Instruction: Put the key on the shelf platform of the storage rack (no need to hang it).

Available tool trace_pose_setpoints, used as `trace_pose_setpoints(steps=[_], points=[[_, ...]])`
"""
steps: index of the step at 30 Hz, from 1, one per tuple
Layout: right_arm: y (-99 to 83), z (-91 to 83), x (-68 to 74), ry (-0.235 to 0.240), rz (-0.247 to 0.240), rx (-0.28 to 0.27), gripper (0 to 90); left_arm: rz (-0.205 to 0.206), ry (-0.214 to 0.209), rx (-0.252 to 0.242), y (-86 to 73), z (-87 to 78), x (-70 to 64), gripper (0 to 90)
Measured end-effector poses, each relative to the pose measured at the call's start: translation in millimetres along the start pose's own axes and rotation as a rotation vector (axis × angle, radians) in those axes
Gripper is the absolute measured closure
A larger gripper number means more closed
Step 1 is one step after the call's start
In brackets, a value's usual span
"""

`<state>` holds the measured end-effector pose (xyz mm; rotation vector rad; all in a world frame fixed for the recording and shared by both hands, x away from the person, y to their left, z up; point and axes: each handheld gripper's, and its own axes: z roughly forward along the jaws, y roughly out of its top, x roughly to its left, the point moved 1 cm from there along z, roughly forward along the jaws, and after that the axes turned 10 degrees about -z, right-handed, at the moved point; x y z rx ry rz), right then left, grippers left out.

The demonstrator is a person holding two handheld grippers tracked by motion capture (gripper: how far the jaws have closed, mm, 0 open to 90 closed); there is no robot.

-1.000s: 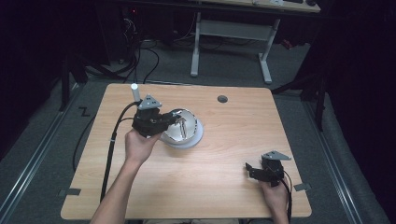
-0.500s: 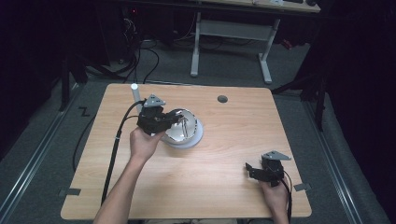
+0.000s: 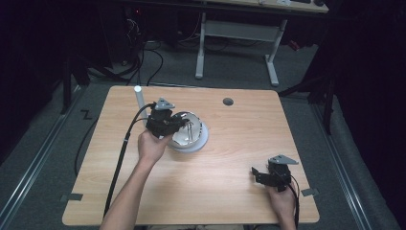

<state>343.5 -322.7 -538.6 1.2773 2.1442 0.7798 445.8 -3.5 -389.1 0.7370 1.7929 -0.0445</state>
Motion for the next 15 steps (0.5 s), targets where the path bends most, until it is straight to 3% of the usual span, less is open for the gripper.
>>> trace_pose_setpoints(steps=[15], points=[[0.0,-0.1,-0.1,0.001,0.000,0.001,22.8,-0.002,0.034,-0.024,-5.9,22.6,8.2,75.5]])
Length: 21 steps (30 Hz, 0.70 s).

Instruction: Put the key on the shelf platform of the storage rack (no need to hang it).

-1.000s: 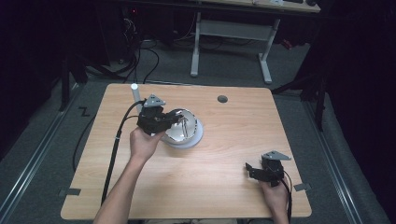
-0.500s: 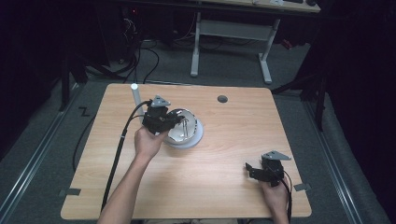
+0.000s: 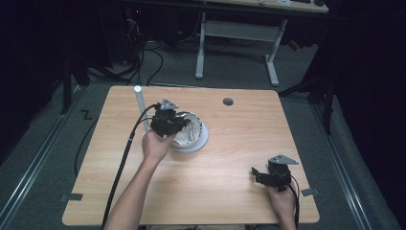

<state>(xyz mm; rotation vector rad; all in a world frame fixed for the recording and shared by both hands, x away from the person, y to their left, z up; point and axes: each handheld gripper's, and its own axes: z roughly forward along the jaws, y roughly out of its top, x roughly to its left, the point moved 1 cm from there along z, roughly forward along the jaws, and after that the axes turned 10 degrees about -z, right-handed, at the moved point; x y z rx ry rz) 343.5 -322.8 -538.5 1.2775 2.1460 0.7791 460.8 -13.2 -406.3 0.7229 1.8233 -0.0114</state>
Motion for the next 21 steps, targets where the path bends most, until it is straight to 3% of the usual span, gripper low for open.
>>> trace_pose_setpoints(steps=[10,21], points=[[0.0,0.0,0.0,0.001,-0.001,0.000,22.8,0.025,0.038,-0.021,-8.1,17.2,10.1,75.4],[0.0,0.0,-0.1,0.001,-0.001,0.000,22.8,0.058,0.085,0.003,-18.7,31.3,21.0,75.1]])
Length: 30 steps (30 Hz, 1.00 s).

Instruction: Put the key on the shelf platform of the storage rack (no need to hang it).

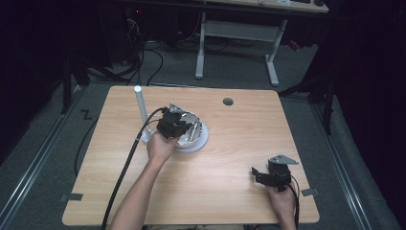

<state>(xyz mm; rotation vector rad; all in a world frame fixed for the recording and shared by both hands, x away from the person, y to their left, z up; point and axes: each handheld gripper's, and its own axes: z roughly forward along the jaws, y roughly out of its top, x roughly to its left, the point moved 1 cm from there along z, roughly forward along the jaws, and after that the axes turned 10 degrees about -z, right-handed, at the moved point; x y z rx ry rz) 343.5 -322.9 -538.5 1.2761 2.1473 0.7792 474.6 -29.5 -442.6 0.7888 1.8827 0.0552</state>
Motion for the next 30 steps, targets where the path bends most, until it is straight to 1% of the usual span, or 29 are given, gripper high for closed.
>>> trace_pose_setpoints(steps=[2,3,5,6,7,8,10,11,12,14,16,17,18,20,24,27,28,30], points=[[0.0,0.0,0.0,0.000,0.000,0.000,22.8,0.005,-0.003,0.003,-0.8,0.7,1.5,74.8],[0.0,0.0,0.0,0.000,0.000,0.000,22.8,-0.013,0.005,0.004,0.1,1.5,3.6,74.7],[0.0,0.0,0.0,0.000,-0.001,-0.001,22.8,-0.017,0.010,0.006,0.4,2.2,5.3,74.6],[0.0,0.0,0.0,0.000,0.000,0.000,22.8,-0.021,0.023,0.006,0.8,3.1,9.0,74.4],[0.0,0.0,0.0,0.001,0.000,0.000,22.8,-0.021,0.023,0.006,0.8,3.1,9.0,73.6],[0.0,0.1,0.0,0.000,-0.001,-0.001,22.8,-0.033,0.026,0.006,1.9,2.6,10.7,72.0],[0.0,0.1,0.0,0.000,-0.001,0.000,22.8,-0.025,0.019,-0.003,3.8,1.7,12.5,67.8],[0.0,0.1,0.0,0.000,-0.002,-0.001,22.8,-0.032,0.021,-0.006,3.8,0.9,12.1,66.9],[0.0,0.1,0.0,0.000,-0.001,0.000,22.8,-0.018,0.014,-0.010,4.0,-0.3,12.9,66.5],[0.0,0.1,0.0,0.000,-0.001,0.000,22.8,-0.016,0.011,-0.009,3.9,-1.5,13.0,65.6],[0.1,0.0,0.1,0.000,-0.001,0.001,22.8,-0.016,0.010,-0.014,4.9,-3.3,13.5,62.0],[0.0,0.1,0.1,-0.001,-0.001,0.000,22.8,-0.005,0.012,-0.016,5.9,-4.8,14.9,60.3],[0.0,0.0,0.1,0.000,-0.001,0.000,22.8,-0.012,0.016,-0.022,5.9,-6.0,14.9,59.2],[0.0,0.1,0.1,-0.001,-0.001,0.001,22.8,-0.006,0.009,-0.023,6.5,-7.3,15.6,56.7],[0.1,0.1,0.2,-0.001,-0.001,0.001,22.8,-0.020,0.008,-0.046,11.5,-13.0,17.8,50.8],[0.1,0.1,0.2,-0.001,-0.002,0.001,22.8,-0.025,0.009,-0.048,13.9,-15.4,18.0,49.0],[0.1,0.1,0.2,-0.001,-0.002,0.001,22.8,-0.035,0.011,-0.056,16.3,-17.9,17.5,48.4],[0.1,0.1,0.2,-0.001,-0.002,0.001,22.8,-0.029,0.004,-0.058,18.9,-20.6,17.8,47.5]])
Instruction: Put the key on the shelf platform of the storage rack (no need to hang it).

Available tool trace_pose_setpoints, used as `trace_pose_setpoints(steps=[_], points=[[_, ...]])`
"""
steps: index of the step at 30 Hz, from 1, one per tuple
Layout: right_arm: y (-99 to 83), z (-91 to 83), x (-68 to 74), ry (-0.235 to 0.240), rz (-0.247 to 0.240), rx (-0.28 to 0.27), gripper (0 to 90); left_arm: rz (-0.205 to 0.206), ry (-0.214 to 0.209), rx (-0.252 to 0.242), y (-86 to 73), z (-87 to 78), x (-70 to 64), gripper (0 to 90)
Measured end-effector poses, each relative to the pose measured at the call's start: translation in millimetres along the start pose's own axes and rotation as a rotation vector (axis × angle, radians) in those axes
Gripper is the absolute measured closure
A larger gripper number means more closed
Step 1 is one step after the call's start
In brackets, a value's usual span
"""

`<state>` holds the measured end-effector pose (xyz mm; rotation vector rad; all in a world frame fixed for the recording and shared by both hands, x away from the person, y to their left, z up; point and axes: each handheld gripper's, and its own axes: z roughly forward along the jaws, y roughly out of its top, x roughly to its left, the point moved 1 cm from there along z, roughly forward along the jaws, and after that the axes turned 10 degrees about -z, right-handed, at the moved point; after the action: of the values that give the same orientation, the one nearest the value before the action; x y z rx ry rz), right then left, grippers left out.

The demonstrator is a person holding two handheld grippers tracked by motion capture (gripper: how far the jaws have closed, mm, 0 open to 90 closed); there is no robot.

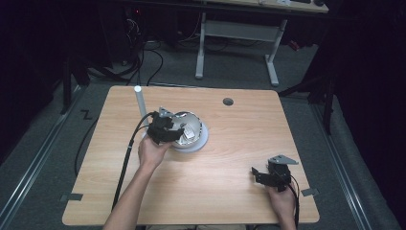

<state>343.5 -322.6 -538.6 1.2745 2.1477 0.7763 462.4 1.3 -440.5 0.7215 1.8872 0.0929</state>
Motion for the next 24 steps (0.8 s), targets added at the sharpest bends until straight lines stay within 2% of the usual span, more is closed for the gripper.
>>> trace_pose_setpoints(steps=[5,6,18,22,23,24], points=[[0.0,0.0,0.0,0.000,0.000,0.000,22.8,-0.014,-0.001,-0.009,4.5,-6.3,0.7,46.3],[0.0,0.0,-0.1,0.000,-0.001,0.000,22.8,-0.004,-0.003,-0.011,5.2,-7.2,1.5,46.0],[0.0,0.1,-0.1,-0.001,-0.001,0.000,22.8,-0.015,-0.005,-0.021,13.2,-17.3,6.5,45.4],[0.0,0.0,0.0,0.000,0.000,0.000,22.8,-0.009,-0.010,-0.024,14.8,-21.0,7.3,45.4],[0.0,0.0,0.0,0.000,0.000,0.000,22.8,0.004,-0.020,-0.023,16.1,-22.0,8.3,45.4],[0.0,0.1,0.0,-0.001,-0.001,0.000,22.8,-0.015,-0.016,-0.028,18.0,-23.9,8.2,45.4]])
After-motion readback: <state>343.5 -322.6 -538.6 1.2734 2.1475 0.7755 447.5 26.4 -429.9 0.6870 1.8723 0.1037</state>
